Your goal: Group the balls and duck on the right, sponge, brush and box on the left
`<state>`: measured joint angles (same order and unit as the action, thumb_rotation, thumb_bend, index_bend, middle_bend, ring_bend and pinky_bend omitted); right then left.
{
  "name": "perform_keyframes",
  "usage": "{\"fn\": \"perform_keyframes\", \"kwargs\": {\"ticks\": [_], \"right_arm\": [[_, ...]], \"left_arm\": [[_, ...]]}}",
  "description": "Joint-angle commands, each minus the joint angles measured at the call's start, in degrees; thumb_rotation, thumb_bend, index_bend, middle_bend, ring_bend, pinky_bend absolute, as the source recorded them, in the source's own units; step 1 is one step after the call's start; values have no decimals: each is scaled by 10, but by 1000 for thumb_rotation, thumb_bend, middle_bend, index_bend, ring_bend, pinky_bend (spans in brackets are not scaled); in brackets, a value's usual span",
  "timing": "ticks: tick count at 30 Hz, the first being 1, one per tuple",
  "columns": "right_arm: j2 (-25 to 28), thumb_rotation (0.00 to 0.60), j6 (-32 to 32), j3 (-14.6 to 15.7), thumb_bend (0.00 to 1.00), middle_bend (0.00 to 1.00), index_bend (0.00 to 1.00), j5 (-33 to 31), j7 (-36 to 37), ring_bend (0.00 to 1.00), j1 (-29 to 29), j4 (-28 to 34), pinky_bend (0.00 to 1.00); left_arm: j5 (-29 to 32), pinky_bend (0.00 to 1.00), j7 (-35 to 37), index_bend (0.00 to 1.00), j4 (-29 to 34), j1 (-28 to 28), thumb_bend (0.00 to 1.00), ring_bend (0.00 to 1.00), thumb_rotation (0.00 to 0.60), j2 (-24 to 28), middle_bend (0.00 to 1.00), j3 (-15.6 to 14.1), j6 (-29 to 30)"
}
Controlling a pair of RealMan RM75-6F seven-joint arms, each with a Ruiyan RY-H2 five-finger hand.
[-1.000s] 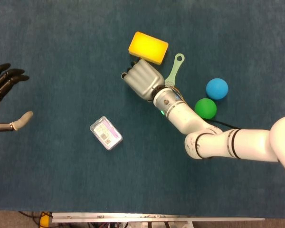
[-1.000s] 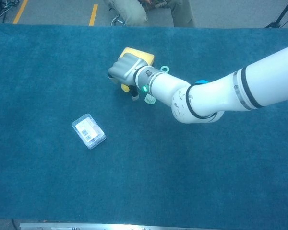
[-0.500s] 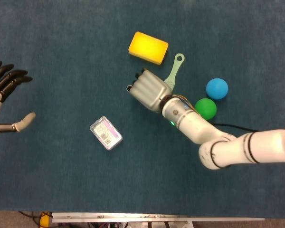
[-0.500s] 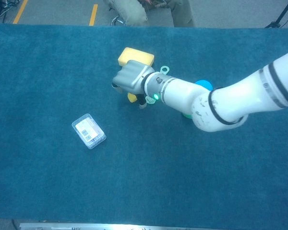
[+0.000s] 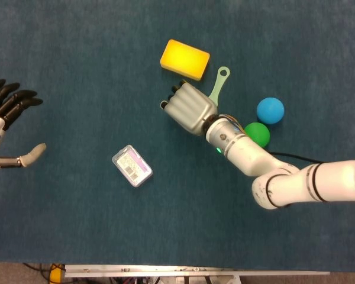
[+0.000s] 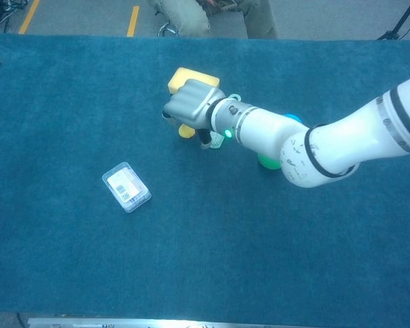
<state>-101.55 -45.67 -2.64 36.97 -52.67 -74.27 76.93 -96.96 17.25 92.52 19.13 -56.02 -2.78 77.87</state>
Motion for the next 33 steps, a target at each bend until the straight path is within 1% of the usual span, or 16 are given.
{"fn": "perform_keyframes", "kwargs": {"ticks": [1,9,16,20,24,29,33], "right_arm": [[-19,600,7,-7,85,443,340,2,6,277,-5,-27,317],[-55,600,22,-16,85,443,344,-7,9,277,-14,-86,317],[-75,600,32,-26,85,443,354,-15,10,277,-20,-120,317],[-82,600,36,-29,89,443,370,-21,8,278,-22,-132,317],[-84,600,36,-29,105,446,414,-23,6,298,-22,-137,317],[-86,600,34,-28,139,479,461,-22,3,327,-20,-139,317],[-85,600,35,-26,143,493,479,-21,0,335,-18,-136,317]], "left_arm": [[0,0,1,188,-1,-1,246,70,202,0,164,0,1],[2,0,8,188,-7,-5,246,70,204,-1,164,0,2],[3,0,14,188,-13,-6,246,69,205,-2,164,-1,0],[3,0,18,188,-16,-7,246,69,202,-3,164,0,1],[3,0,21,188,-18,-7,246,69,204,-3,164,0,1],[1,0,22,188,-17,-7,246,67,204,-3,164,1,2],[-1,0,20,188,-14,-8,246,66,205,-1,163,0,3]]}}
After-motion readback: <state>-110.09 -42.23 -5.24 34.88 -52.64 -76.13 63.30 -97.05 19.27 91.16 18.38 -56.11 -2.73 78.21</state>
